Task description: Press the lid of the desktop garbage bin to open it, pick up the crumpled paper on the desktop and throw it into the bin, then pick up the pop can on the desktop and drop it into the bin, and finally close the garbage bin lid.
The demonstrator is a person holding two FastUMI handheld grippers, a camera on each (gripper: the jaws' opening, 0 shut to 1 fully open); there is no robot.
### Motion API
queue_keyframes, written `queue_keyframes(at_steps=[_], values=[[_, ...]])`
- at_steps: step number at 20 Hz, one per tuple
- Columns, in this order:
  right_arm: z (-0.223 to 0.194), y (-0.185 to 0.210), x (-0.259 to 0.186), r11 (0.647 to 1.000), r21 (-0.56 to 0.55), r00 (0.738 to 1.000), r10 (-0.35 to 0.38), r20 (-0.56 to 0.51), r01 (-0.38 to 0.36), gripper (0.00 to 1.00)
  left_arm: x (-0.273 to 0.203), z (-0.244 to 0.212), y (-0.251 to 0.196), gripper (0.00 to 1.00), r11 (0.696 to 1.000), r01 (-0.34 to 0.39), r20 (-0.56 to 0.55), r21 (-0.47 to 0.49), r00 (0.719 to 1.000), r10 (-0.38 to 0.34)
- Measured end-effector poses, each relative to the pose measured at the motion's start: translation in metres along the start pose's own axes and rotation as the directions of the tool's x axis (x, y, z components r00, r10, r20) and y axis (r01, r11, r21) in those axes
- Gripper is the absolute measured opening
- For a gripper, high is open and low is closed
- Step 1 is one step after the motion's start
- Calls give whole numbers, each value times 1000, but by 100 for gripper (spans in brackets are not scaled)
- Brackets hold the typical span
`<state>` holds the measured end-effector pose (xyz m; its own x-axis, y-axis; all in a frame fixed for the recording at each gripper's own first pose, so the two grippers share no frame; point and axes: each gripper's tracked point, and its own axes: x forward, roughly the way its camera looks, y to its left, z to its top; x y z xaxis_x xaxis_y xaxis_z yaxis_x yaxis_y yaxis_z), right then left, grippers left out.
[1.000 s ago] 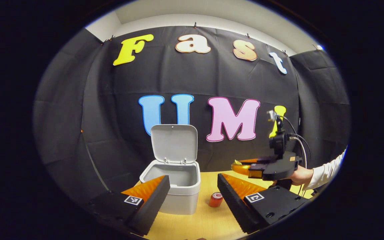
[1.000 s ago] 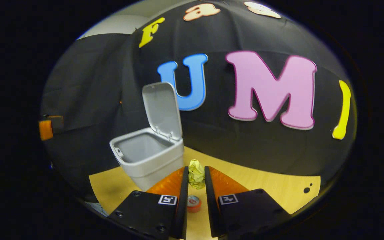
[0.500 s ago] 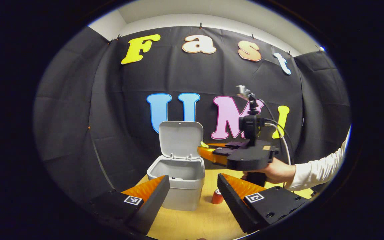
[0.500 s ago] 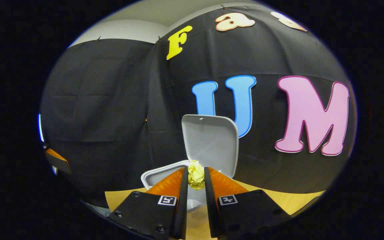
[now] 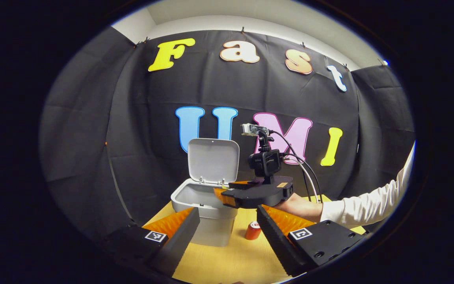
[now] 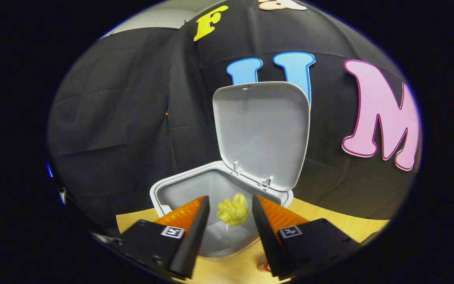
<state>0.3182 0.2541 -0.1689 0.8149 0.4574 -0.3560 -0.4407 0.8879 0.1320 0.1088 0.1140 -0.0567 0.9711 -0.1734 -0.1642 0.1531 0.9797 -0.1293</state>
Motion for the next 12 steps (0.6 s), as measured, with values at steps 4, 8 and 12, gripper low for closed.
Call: queue_keyframes(at_steps=[4, 8, 12], values=[[12, -12, -21, 999, -30, 999, -16, 29, 17, 95, 13, -16, -14, 97, 1000, 31, -13, 8, 999, -31], [21, -51, -65, 997, -39, 996, -71, 56, 74, 95, 28, -24, -25, 97, 998, 26, 13, 62, 1000, -27], [32, -100, -124, 986, -23, 983, -163, 86, 166, 95, 52, -40, -46, 97, 997, 61, 26, 38, 998, -62]])
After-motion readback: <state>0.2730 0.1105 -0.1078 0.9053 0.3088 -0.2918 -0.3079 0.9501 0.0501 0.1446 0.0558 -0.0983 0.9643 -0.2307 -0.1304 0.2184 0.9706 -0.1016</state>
